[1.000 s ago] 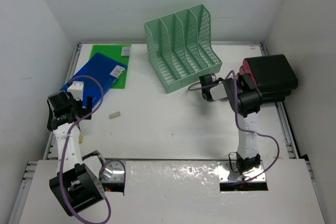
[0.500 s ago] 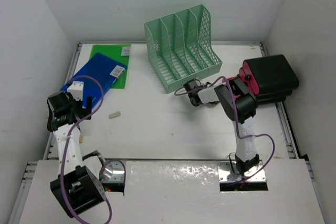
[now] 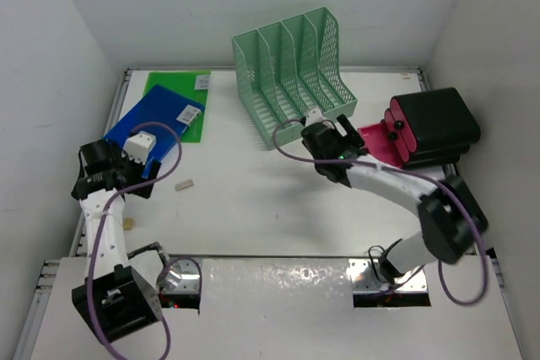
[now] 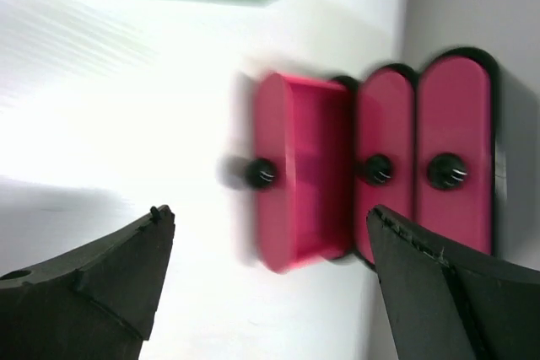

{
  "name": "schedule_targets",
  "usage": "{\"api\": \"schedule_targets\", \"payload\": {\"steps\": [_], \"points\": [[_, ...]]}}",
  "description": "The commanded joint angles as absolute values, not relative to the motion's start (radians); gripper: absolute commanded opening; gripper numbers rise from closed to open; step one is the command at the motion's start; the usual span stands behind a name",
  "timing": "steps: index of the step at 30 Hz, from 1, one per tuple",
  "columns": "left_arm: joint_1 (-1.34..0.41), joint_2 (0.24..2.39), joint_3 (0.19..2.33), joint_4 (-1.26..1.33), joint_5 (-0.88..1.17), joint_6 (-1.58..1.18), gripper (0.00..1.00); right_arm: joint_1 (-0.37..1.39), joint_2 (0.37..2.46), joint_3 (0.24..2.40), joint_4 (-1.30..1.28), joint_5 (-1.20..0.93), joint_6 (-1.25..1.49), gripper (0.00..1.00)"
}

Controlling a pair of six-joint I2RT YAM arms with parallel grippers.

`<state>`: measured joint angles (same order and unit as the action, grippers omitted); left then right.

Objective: Organize the desk

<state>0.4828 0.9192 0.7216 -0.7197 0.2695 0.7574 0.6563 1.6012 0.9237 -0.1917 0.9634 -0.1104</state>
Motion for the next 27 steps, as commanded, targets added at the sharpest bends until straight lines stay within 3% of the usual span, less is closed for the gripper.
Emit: {"api": "schedule_targets", "payload": {"steps": [1,5,9,27], "points": [[0.364,0.926,0.758,-0.761,0.274,0.847,0.84,0.646,1.39,0.772,-0.073,0.607,-0.029,0.91],[0.077,0.988,0.655,-0.609,0.128,0.916,0.85,0.646,1.209,0.637,0.066,0.198,-0.006,0.89],[0.054,1.08,0.611,-0.535,0.153,1.048,0.79,0.649,1.144,0.589,0.098,0.04,0.064,0.86],[0.043,1.425,0.637,-0.282,0.259,1.054,0.76,0.658,1.154,0.578,0.077,0.003,0.091,0.82]]}}
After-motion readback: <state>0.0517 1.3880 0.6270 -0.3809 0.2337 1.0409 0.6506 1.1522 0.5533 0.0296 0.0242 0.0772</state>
